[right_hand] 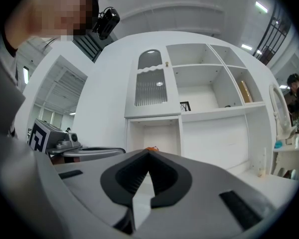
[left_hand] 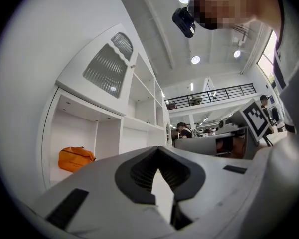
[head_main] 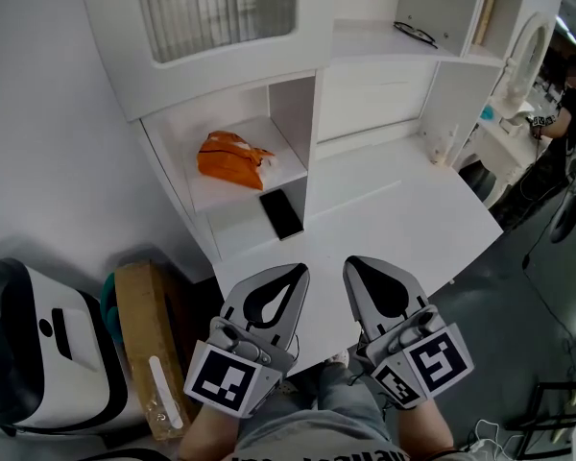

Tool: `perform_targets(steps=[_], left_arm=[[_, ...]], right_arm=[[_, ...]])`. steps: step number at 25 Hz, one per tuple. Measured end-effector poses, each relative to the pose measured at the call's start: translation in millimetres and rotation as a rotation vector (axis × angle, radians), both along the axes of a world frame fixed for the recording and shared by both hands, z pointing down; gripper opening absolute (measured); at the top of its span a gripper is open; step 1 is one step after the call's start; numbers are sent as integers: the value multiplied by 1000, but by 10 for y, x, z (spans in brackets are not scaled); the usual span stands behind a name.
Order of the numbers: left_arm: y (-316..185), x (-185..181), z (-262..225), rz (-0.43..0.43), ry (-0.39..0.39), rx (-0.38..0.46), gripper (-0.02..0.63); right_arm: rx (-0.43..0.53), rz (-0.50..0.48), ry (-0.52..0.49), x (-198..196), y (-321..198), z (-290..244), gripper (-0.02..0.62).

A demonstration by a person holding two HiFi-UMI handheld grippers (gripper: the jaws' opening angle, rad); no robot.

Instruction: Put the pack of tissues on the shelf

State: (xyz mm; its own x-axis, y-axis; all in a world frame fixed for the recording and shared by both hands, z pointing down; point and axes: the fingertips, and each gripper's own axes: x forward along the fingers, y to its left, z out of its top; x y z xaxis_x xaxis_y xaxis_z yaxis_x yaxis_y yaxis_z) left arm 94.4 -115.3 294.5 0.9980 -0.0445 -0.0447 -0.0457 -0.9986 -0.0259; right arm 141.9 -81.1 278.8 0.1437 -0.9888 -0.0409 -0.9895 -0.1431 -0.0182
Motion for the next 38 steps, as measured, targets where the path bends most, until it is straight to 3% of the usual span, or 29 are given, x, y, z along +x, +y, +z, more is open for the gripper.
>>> perform_targets(steps=[19, 38], left_arm=[[56, -172, 31, 3, -2, 3, 40], [-61, -209, -9, 11, 21, -4, 40]], right_arm=[[-6, -38, 1, -315, 7, 85, 2], [-26, -31, 10, -393, -129, 94, -2]])
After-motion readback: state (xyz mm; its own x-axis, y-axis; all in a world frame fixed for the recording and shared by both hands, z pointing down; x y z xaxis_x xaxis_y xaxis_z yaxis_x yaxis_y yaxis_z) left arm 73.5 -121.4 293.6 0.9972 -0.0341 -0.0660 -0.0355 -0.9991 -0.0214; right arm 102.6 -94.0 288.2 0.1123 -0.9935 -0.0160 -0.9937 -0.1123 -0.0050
